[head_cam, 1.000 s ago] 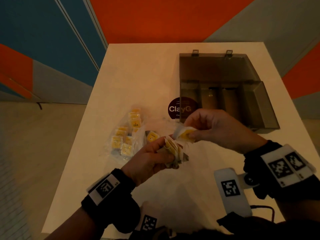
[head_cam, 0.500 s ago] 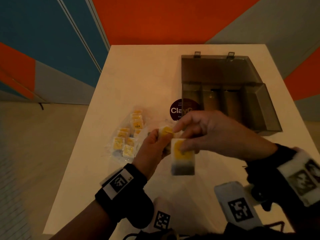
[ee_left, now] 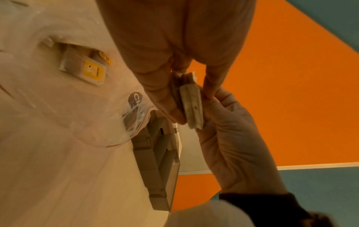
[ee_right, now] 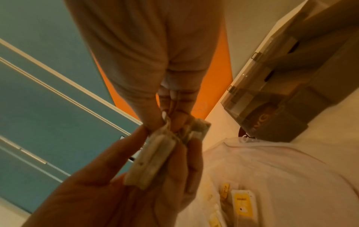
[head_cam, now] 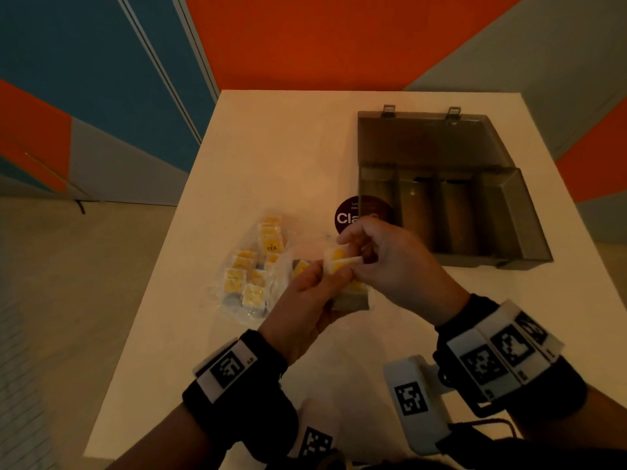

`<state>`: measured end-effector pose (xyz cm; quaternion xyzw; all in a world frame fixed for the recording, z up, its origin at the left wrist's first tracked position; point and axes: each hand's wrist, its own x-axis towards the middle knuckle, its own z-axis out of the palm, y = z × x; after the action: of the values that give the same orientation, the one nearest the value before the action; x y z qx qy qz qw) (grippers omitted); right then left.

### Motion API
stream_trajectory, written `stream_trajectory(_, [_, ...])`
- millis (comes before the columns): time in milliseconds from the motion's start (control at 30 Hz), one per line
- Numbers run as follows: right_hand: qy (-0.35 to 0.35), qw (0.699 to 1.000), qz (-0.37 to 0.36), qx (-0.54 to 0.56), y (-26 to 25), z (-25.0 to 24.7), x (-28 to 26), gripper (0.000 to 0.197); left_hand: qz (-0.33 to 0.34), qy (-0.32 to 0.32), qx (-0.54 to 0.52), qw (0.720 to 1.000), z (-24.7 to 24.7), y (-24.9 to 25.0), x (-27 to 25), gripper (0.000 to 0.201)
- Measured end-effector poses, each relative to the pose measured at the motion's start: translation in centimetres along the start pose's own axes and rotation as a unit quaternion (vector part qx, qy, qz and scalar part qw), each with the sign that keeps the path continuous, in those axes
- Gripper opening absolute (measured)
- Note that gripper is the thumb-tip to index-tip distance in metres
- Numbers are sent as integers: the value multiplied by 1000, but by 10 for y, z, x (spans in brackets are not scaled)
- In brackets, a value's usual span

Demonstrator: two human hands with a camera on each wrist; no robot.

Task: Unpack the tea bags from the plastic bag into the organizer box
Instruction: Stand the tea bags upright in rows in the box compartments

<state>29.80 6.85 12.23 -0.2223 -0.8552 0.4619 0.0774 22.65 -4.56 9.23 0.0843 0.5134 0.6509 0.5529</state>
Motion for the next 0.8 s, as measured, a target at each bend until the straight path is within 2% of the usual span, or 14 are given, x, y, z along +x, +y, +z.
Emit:
stream_trajectory(100, [53, 998, 9, 33, 6, -2, -5, 34, 20, 0, 34, 999, -1, 0, 0, 22])
stream_trajectory(167, [62, 997, 32, 44, 7, -5, -7, 39, 27, -3, 63, 998, 0, 0, 1, 22])
stream_trajectory(300, [-17, 998, 60, -26, 7, -17, -10, 51, 55, 10, 172, 983, 6, -3, 0, 29])
stream_trajectory(400, [-89, 992, 53, -67, 4, -25, -13, 33, 70, 3, 248, 966, 9, -4, -2, 20])
stream_trajectory(500, [-134, 986, 43, -89, 5, -27, -15, 20, 75, -3, 248, 966, 7, -8, -1, 25])
stream_trajectory(600, [-161, 981, 62, -88, 16, -31, -12, 15, 63, -16, 252, 966, 10, -12, 4, 29])
stream_trajectory(700, [-162, 981, 95, -57, 29, -41, -4, 5, 63, -29, 264, 962, 14, -16, 12, 42])
stream_trajectory(800, [-111, 985, 124, -56, 48, -66, 17, 12, 63, -2, 282, 957, 12, -15, 19, 48])
